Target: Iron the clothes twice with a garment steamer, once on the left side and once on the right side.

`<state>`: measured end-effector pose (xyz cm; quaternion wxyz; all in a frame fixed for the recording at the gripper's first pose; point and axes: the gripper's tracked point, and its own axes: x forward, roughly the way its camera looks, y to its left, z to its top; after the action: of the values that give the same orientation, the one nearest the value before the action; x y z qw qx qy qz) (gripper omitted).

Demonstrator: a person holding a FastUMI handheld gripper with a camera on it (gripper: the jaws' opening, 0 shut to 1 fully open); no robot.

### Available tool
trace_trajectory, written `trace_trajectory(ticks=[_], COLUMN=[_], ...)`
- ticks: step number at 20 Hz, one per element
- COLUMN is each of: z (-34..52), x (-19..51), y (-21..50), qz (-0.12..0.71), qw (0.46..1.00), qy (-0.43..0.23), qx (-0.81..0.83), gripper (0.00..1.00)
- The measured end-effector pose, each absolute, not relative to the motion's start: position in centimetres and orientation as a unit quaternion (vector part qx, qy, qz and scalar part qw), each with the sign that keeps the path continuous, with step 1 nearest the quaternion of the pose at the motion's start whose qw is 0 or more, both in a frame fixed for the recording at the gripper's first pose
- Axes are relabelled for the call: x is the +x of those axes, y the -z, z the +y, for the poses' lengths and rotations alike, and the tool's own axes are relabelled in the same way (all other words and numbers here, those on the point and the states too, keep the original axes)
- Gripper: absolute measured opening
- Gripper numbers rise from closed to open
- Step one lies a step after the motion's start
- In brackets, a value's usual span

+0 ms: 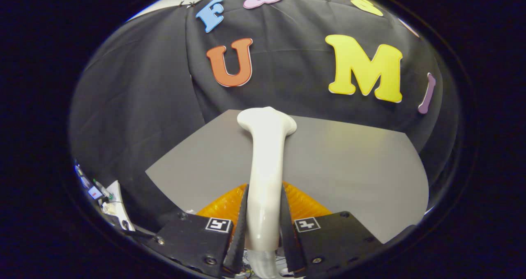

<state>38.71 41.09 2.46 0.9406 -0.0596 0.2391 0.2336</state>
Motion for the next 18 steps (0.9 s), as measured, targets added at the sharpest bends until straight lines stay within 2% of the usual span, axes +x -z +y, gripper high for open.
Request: trace_trajectory(ticks=[4, 15, 18], z=[40.6, 33.9, 29.7], x=[37.5, 27.8, 24.6], y=[-2.8, -10.3, -13.5], qz=[0.248, 0.157, 0.120], qw=[0.938, 0.956, 0.966], qy=[-0.238, -0.247, -0.228], qx=[-0.049, -0.026, -0.019], gripper=[0.37, 0.37, 0.36])
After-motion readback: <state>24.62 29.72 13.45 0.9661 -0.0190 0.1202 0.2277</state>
